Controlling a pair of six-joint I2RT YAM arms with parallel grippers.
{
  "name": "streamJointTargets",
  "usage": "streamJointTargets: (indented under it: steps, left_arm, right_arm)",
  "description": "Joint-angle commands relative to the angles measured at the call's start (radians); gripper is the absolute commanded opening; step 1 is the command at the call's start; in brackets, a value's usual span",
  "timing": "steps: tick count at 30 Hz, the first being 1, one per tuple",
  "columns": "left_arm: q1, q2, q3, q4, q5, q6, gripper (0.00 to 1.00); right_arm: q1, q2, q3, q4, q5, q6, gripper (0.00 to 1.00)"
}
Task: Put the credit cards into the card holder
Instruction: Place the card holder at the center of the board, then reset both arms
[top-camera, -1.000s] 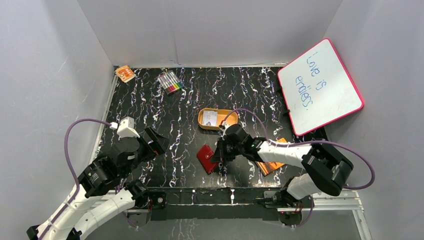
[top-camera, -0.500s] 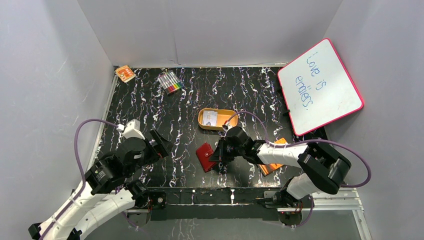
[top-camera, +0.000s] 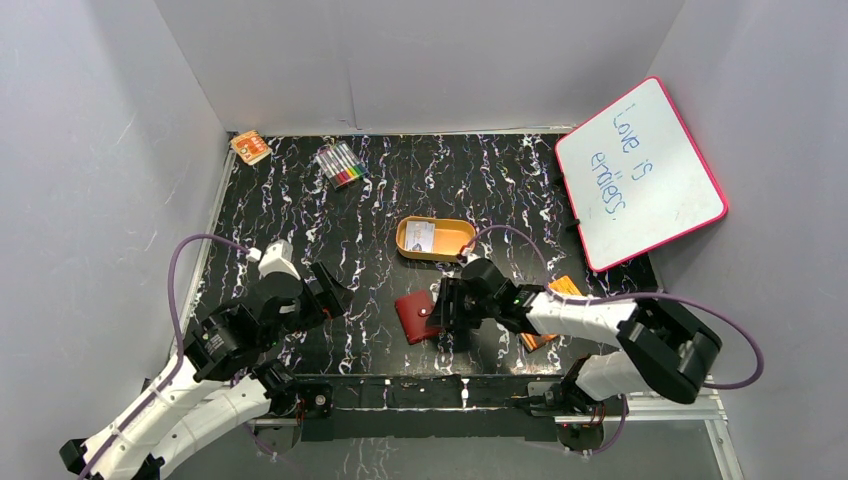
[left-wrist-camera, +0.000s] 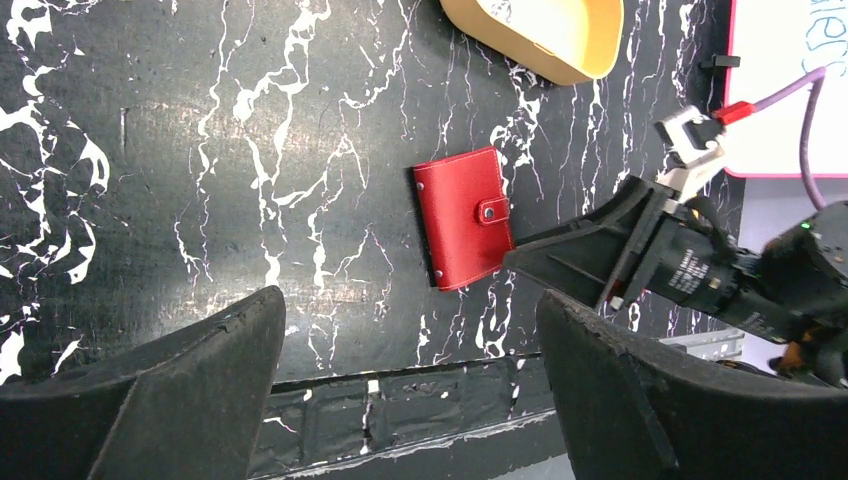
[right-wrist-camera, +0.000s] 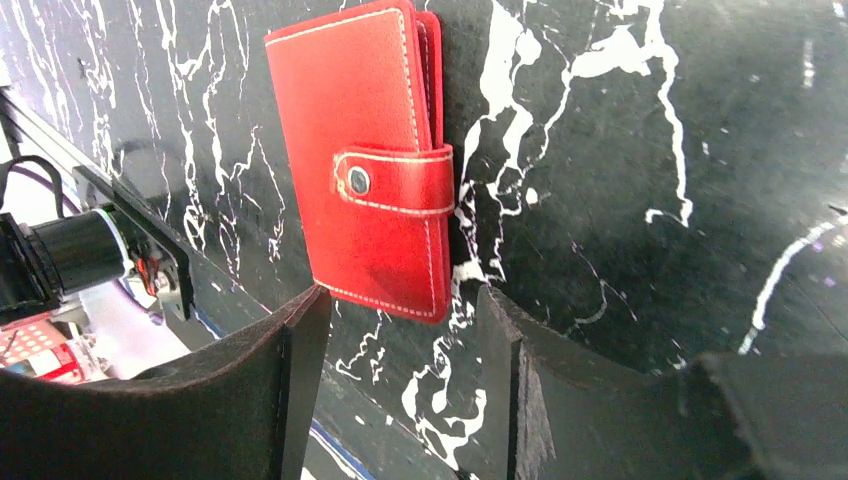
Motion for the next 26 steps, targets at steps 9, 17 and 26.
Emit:
streamJointTargets:
  steps: [9, 17, 26]
  left_arm:
    - [-0.003, 0.040, 0.003, 0.021, -0.060, 0.043, 0.95]
    - [-0.003, 0.123, -0.003, 0.038, -0.172, 0.085, 0.95]
    - [-0.003, 0.126, -0.003, 0.046, -0.158, 0.118, 0.95]
  right_arm:
    - [0.000, -0.381, 0.078, -0.515, 0.387, -0.046, 0.74]
    - [0.000, -0.620, 0.123, -0.490, 0.719, -0.118, 0.98]
    - [0.001, -0.665, 0.130, -0.521, 0.728, -0.212, 0.99]
